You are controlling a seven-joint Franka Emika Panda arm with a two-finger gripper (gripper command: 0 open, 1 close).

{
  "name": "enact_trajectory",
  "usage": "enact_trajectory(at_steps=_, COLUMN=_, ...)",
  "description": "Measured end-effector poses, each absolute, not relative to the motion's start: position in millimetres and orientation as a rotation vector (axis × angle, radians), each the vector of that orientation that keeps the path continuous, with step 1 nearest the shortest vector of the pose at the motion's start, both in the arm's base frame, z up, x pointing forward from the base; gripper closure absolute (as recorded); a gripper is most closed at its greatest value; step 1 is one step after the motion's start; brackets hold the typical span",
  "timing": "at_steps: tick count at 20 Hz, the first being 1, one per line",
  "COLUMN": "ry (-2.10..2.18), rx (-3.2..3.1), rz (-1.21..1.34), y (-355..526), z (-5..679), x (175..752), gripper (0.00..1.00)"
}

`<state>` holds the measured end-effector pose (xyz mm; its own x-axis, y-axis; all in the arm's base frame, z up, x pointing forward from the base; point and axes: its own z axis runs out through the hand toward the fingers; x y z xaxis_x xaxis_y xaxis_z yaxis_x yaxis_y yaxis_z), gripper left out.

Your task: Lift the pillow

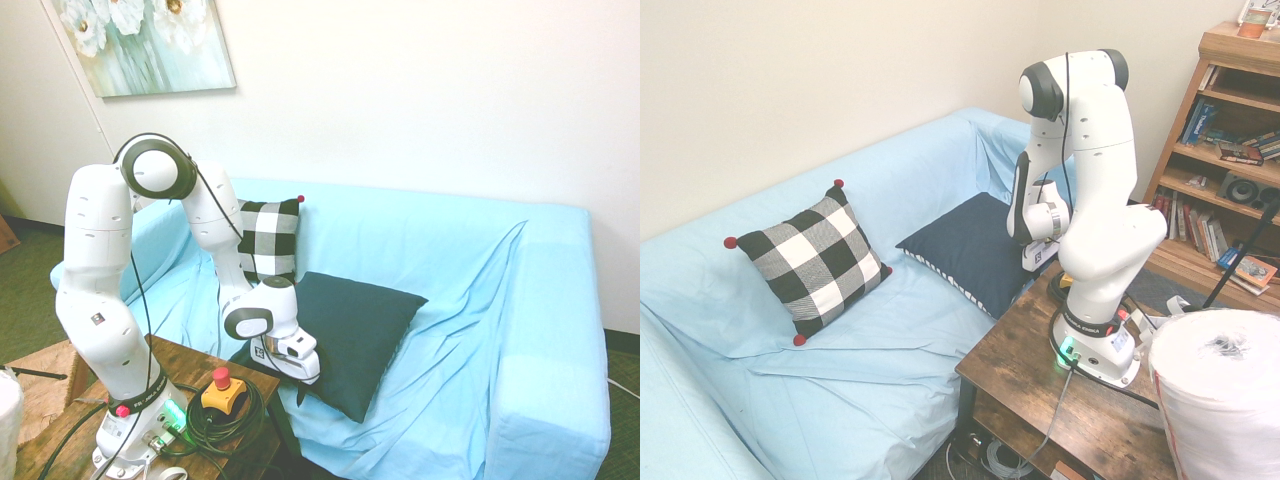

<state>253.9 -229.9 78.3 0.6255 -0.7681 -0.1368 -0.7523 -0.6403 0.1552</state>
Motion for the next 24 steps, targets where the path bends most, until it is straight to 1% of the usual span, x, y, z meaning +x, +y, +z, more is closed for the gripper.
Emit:
enact_trajectory(at_steps=5, ry=-1.309, rx=2.772, rz=-0.188, y=-226, z=96, x=277, gripper=0.00)
enact_trajectory(at_steps=11, ry=-1.373, rx=2.806, rz=-0.089, y=-220, z=154, x=318, gripper=0.00)
enact_trajectory(at_steps=20, ry=-1.455, rx=2.843, rz=0.039, y=-223, z=237, x=410, gripper=0.00)
enact_trajectory(at_steps=24, ry=-1.475, rx=2.858, rz=0.148, y=-215, z=281, x=464, gripper=0.00)
